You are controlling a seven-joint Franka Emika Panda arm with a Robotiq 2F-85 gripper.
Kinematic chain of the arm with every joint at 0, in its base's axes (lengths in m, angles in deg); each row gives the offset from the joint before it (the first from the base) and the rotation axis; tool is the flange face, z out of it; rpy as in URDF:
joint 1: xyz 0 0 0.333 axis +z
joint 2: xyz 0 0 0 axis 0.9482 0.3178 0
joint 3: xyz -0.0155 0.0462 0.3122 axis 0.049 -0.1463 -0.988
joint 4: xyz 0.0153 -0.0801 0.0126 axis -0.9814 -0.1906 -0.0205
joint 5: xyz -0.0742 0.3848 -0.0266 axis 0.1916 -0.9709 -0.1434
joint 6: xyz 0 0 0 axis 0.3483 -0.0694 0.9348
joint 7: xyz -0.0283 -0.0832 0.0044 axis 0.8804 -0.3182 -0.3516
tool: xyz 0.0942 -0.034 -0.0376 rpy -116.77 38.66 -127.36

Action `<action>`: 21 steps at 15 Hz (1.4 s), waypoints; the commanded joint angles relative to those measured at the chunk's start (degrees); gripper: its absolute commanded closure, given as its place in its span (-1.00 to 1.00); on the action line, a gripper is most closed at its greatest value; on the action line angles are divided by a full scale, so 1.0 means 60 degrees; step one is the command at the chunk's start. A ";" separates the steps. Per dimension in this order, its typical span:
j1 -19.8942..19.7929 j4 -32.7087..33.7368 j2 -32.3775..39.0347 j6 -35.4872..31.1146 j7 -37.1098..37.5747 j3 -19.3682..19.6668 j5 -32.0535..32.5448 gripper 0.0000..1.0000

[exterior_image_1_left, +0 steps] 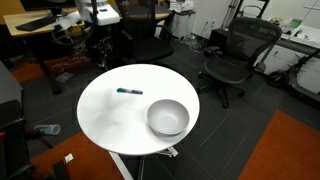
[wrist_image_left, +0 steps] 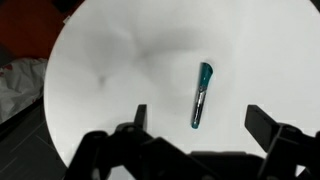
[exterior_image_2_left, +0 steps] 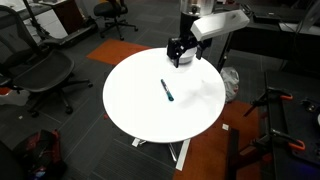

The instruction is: Move the marker to the left.

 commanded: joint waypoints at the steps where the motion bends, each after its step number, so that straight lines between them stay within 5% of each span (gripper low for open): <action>1: 0.0321 0.0655 0.0843 -0.0390 0.0871 0.0309 0.0424 -1.00; 11: 0.1053 0.1598 0.2343 -0.0565 0.1906 0.0775 0.0521 -1.00; 21: 0.1070 0.2485 0.3697 -0.0767 0.1648 0.0964 0.0182 -1.00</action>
